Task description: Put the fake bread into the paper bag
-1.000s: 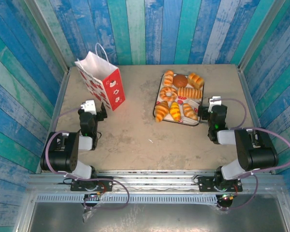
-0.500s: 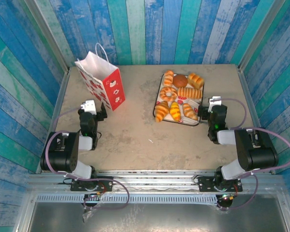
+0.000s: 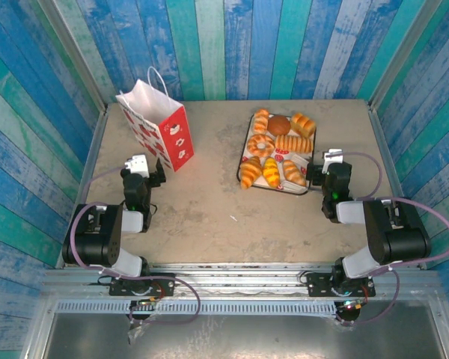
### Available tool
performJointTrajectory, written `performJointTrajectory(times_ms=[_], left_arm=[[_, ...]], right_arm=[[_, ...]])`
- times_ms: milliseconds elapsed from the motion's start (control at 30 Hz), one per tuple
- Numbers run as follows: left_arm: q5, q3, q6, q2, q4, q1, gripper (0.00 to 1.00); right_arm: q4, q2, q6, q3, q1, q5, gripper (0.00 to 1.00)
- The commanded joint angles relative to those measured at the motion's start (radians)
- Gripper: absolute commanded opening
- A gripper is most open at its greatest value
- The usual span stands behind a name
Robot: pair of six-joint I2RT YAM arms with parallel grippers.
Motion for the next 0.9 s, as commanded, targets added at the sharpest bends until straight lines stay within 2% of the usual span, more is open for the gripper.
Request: performJointTrajectory(times_ms=[0,67,100,233,333,533,633,700,867], left_arm=[[-0.091,-0.023,-0.033,-0.159,-0.065,-0.004,0.94],[-0.113,-0.024,-0.067,-0.308,-0.186,-0.004,0.94],[-0.113,-0.019,-0.086,-0.363,-0.228,-0.004,0.94],[-0.163,0.077,-0.308,-0.481,-0.52,-0.004,0.94],[-0.06,0.11,-0.393,-0.525,-0.602,-0.004,0.94],[0.129,0.179,-0.482,-0.625,-0.885,-0.004,0.94],[0.233,0.132,-0.541,-0.677,-0.931,-0.014,0.94],[0.275,0.086,-0.589,-0.704,-0.918,-0.036,0.94],[0.285,-0.003,-0.682,-0.694,-0.831,-0.146,0.94]], right_arm=[[-0.034,-0.074,-0.015,0.017,-0.004,-0.002,1.0],[-0.207,-0.185,-0.019,0.06,-0.003,-0.02,1.0],[-0.234,-0.222,-0.021,0.066,-0.004,-0.03,1.0],[-0.413,-0.333,0.004,0.13,-0.004,-0.034,1.0],[-0.558,-0.376,0.042,0.197,-0.003,-0.046,1.0],[-1.042,-0.407,0.188,0.434,-0.004,-0.071,1.0],[-1.277,-0.404,0.19,0.559,-0.003,-0.152,1.0],[-1.398,-0.404,0.178,0.616,-0.003,-0.163,1.0],[-1.549,-0.417,0.153,0.65,-0.003,-0.162,1.0]])
